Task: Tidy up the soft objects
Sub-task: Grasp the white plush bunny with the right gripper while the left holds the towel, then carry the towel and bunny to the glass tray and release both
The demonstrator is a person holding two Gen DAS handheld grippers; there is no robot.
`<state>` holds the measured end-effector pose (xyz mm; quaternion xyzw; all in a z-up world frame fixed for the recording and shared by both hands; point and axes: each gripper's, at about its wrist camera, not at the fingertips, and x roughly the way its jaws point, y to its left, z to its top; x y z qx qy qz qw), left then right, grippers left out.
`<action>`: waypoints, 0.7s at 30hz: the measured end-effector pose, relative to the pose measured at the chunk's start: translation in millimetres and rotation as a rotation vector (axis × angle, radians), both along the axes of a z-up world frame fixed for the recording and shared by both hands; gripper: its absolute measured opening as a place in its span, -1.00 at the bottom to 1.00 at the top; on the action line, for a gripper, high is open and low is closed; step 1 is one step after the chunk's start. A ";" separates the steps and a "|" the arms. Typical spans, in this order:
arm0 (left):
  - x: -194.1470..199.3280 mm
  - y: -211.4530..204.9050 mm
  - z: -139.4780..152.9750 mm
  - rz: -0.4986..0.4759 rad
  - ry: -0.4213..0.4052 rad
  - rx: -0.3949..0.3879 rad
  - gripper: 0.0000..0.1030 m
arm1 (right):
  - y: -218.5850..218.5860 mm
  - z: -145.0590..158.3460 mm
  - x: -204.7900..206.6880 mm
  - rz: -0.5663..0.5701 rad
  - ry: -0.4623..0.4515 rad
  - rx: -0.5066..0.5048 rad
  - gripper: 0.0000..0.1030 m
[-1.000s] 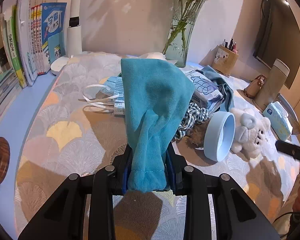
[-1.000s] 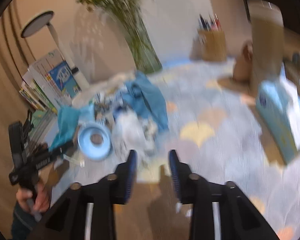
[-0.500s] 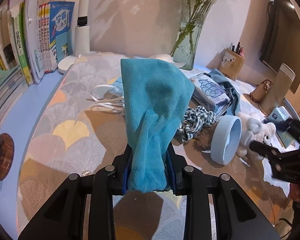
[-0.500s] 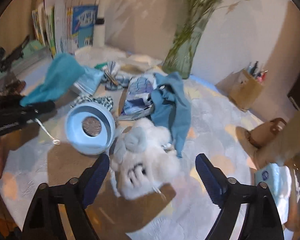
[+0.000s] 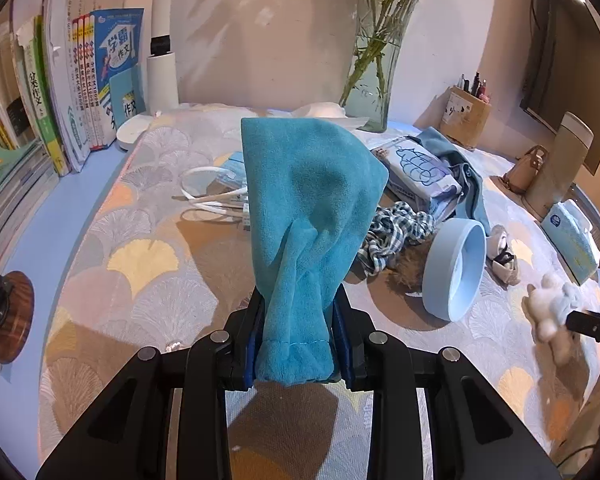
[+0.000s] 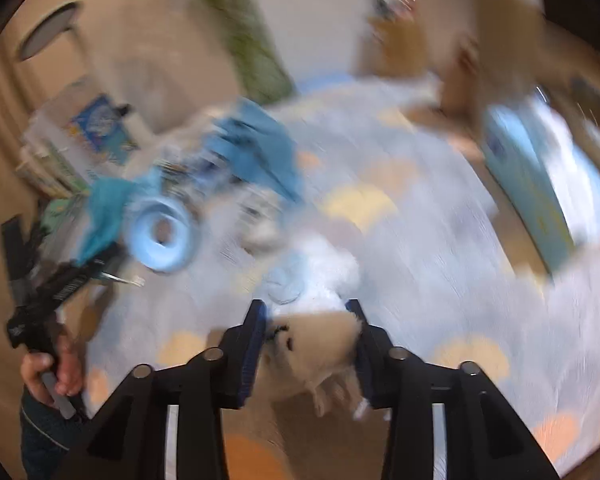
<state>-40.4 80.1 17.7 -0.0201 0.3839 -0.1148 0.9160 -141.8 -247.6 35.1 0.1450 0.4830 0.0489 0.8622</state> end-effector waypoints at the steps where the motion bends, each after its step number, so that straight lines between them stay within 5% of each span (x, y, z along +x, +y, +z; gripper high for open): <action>1: -1.0 -0.4 0.2 -0.003 -0.002 0.005 -0.47 | -8.3 -3.5 -6.7 -0.048 -0.003 0.008 0.09; 4: -2.8 -5.5 0.2 -0.010 -0.010 0.037 -0.47 | -26.6 -2.2 -19.7 -0.133 -0.026 0.029 0.46; 10: -10.5 -18.3 2.2 -0.033 -0.052 0.109 -0.47 | -4.6 -4.5 -10.3 -0.023 -0.012 0.033 0.59; 13: -10.8 -19.2 1.9 -0.033 -0.053 0.123 -0.47 | 14.8 -15.2 -9.1 -0.012 -0.014 -0.053 0.63; 17: -12.4 -20.4 2.3 0.003 -0.068 0.160 -0.44 | 27.6 -22.8 -5.5 0.010 -0.033 -0.110 1.00; 21: -15.5 -25.8 3.4 -0.006 -0.089 0.189 -0.44 | 38.7 -27.3 -3.7 0.012 -0.042 -0.217 1.00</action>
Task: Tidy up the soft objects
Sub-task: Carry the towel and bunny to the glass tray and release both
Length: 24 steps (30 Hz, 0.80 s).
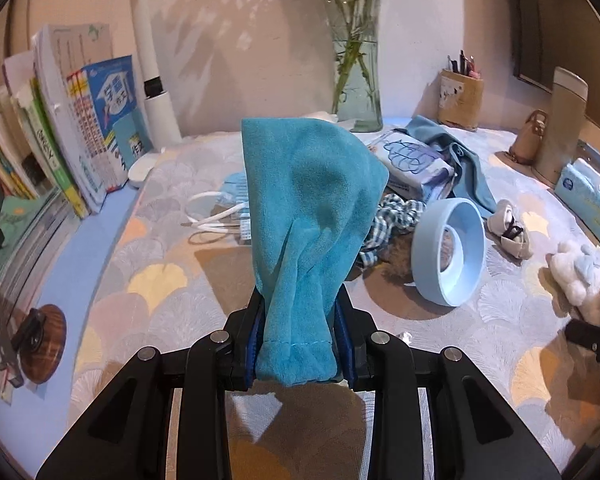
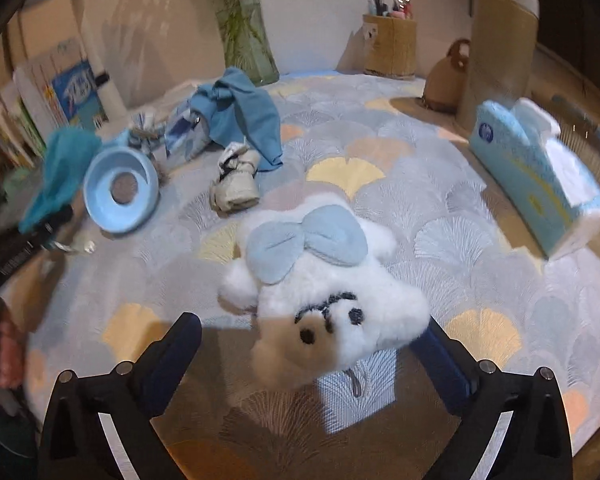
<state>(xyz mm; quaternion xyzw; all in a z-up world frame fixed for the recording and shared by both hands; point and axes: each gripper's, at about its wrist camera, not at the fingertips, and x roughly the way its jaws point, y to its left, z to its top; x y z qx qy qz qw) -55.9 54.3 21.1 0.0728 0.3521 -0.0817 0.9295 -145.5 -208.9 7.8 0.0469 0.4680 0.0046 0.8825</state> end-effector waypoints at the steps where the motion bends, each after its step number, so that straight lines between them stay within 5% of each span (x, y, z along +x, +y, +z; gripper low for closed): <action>1: 0.5 -0.3 -0.5 0.001 0.003 0.009 -0.44 | 0.3 0.2 1.6 -0.001 0.001 -0.012 1.00; 3: 1.4 -3.9 -2.0 0.014 0.006 0.048 -0.43 | -4.1 1.9 5.4 0.007 -0.012 0.018 0.88; 5: 0.5 -5.9 -1.8 0.014 0.001 0.066 -0.43 | -5.8 6.2 7.4 0.024 -0.041 0.028 0.41; 9: 3.9 -11.3 2.1 -0.012 0.028 0.076 -0.47 | -7.7 11.1 3.5 0.045 -0.081 0.035 -0.02; 19: -7.3 -48.1 67.8 -0.086 -0.042 -0.005 -0.46 | -44.2 12.8 -1.0 0.085 -0.050 0.346 -0.04; 24: -15.1 -64.9 82.2 -0.084 -0.069 0.000 -0.43 | -64.1 13.2 -4.3 0.085 -0.082 0.403 -0.03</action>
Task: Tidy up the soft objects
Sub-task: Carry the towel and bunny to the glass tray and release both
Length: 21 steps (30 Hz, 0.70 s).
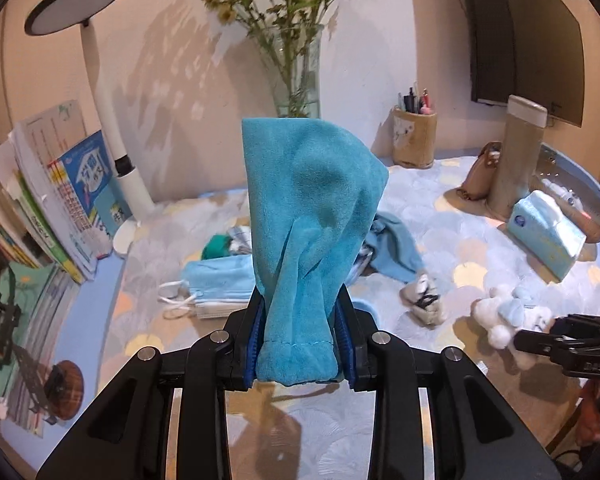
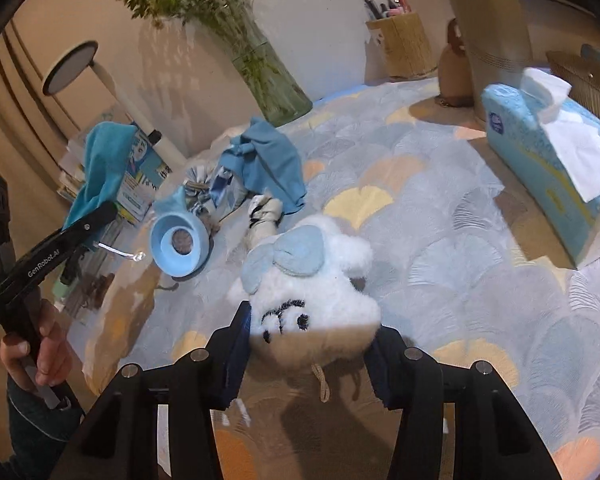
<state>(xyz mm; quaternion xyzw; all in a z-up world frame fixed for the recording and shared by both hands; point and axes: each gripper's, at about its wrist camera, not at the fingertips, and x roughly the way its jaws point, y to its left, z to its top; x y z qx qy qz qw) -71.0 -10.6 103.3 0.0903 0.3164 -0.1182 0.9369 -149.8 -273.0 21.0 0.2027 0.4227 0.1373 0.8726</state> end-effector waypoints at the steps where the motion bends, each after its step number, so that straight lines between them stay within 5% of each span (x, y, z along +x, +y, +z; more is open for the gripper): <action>1: -1.5 -1.5 0.5 -0.008 0.001 -0.017 -0.43 | -4.4 -2.3 0.7 -0.012 0.006 0.001 -0.03; 6: -5.6 -11.3 -8.0 0.006 0.055 -0.104 -0.43 | -1.9 -7.4 2.0 -0.020 -0.017 -0.093 0.11; 13: -12.4 -43.0 -3.6 -0.061 0.083 -0.127 -0.43 | 22.8 -4.2 6.1 -0.037 -0.046 -0.372 0.28; 21: -24.8 -93.2 37.2 -0.129 -0.002 -0.096 -0.43 | 16.4 6.5 2.4 -0.030 -0.070 -0.324 0.00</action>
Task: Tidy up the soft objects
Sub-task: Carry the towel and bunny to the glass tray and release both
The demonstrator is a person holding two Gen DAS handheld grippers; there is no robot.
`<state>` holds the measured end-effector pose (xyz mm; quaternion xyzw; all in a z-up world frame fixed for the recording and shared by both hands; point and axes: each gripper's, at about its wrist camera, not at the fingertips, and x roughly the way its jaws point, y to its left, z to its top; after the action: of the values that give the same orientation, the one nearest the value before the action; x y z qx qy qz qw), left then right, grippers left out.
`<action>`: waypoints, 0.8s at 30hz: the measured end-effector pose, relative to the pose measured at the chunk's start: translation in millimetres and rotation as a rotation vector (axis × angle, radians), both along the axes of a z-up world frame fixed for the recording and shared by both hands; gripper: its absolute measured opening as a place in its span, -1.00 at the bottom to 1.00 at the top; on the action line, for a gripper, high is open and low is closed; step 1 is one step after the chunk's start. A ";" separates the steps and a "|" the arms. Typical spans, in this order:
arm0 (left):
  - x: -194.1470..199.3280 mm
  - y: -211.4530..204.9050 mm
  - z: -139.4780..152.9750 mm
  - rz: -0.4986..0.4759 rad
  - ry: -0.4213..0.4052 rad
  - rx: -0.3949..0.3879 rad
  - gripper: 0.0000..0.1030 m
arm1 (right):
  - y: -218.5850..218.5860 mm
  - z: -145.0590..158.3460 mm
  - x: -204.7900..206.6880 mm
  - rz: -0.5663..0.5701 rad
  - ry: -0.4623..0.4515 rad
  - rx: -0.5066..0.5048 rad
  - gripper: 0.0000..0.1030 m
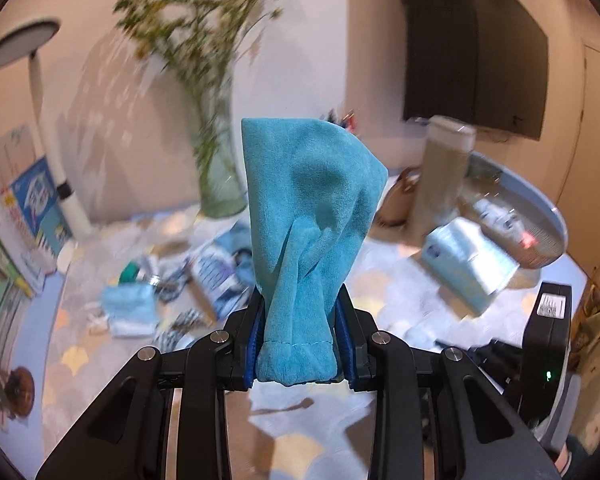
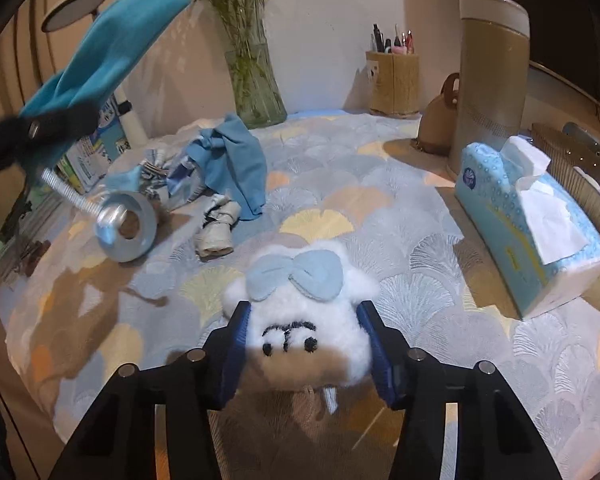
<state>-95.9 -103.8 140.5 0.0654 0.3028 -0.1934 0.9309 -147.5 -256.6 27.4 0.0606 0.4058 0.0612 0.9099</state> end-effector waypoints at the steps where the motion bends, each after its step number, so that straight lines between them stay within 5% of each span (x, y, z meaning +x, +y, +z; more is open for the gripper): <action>1: -1.6 -6.5 5.3 -0.012 -0.007 -0.006 -0.43 | -4.5 7.3 -4.9 0.002 -0.015 0.026 0.00; 6: -2.4 -63.3 38.3 -0.129 -0.048 -0.008 -0.43 | -44.5 62.6 -31.2 -0.062 -0.162 0.064 0.00; 11: 4.9 -149.6 56.0 -0.314 -0.061 0.000 -0.43 | -126.7 105.9 -50.7 -0.247 -0.288 0.072 0.01; 14: 13.3 -192.8 53.5 -0.391 0.002 -0.021 -0.43 | -182.8 118.7 -60.4 -0.379 -0.328 0.124 0.01; 17: 21.2 -243.5 45.0 -0.460 0.031 -0.021 -0.43 | -230.2 123.2 -63.7 -0.509 -0.331 0.126 0.01; 24: 61.0 -317.1 11.9 -0.450 0.143 0.013 -0.43 | -317.6 101.6 -41.5 -0.727 -0.230 0.237 0.02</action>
<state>-34.8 -420.9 152.4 0.1234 0.3471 -0.3981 0.8401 -189.0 -574.2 129.1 0.2974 0.2436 -0.2120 0.8985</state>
